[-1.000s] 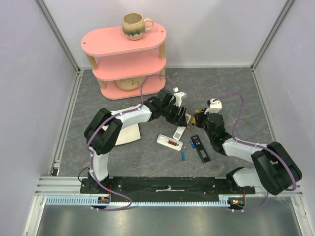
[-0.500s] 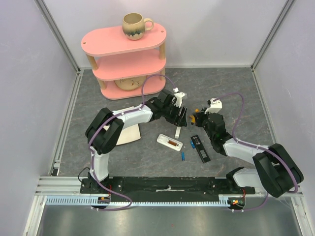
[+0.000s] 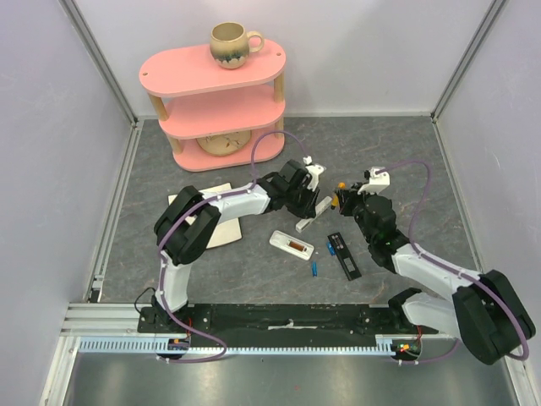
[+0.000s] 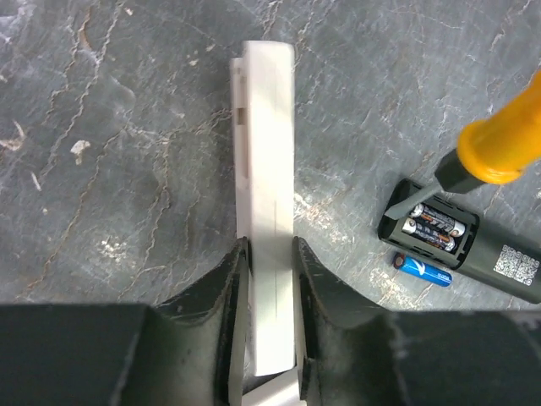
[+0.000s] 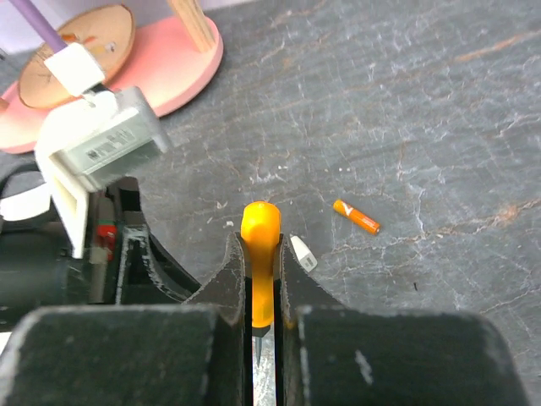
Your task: Unload the batteries from the remote control
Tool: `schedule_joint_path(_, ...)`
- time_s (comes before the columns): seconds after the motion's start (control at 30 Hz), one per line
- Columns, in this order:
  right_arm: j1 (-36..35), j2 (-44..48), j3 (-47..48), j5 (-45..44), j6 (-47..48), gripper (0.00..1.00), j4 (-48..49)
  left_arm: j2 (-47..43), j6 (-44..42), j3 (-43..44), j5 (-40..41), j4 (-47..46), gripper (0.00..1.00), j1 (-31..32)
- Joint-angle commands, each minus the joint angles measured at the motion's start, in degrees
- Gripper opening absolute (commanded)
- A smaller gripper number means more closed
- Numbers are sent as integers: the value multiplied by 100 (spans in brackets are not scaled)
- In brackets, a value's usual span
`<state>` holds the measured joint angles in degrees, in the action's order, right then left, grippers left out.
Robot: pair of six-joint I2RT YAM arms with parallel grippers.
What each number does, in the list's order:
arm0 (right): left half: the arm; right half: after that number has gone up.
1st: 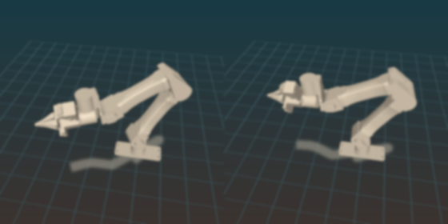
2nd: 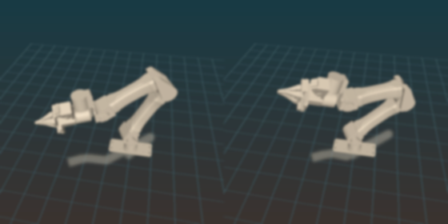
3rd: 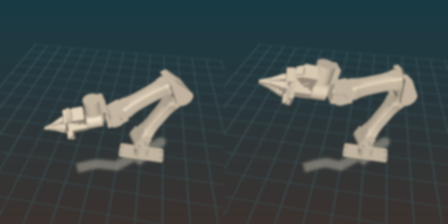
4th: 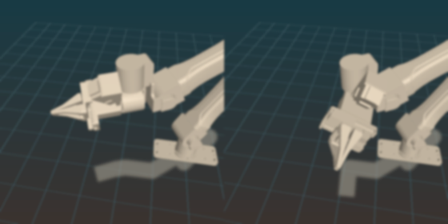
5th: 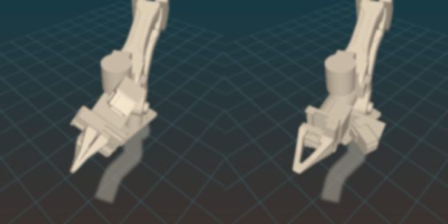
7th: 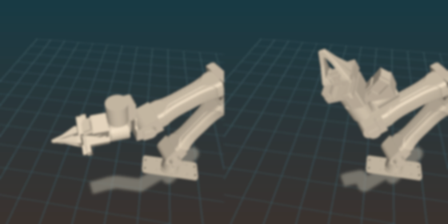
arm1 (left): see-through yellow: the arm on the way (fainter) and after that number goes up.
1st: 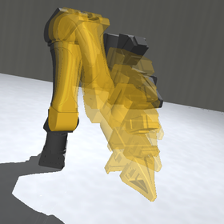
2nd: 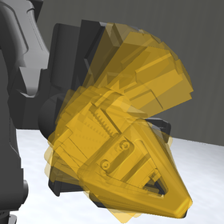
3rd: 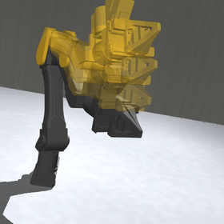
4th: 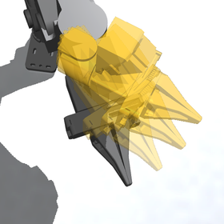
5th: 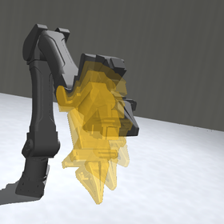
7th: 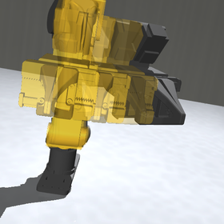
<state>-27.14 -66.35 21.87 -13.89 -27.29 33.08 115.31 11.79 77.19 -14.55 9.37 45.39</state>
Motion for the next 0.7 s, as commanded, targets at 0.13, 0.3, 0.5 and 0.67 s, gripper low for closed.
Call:
schedule_joint_path(0.13, -2, 763, 160, -123, 268, 0, -460, 124, -555, 33, 917, 329, 17, 76)
schedule_joint_path(0.3, -2, 895, 63, -175, 268, 0, -496, -192, -827, -194, 1444, 417, 11, 102)
schedule_joint_path(0.5, -2, 974, 28, -175, 285, 0, -557, -491, -994, -547, 2280, 461, 8, 347)
schedule_joint_path(0.67, -2, 992, 28, -176, 286, 0, -566, -325, -1083, -538, 2447, 496, 9, 743)
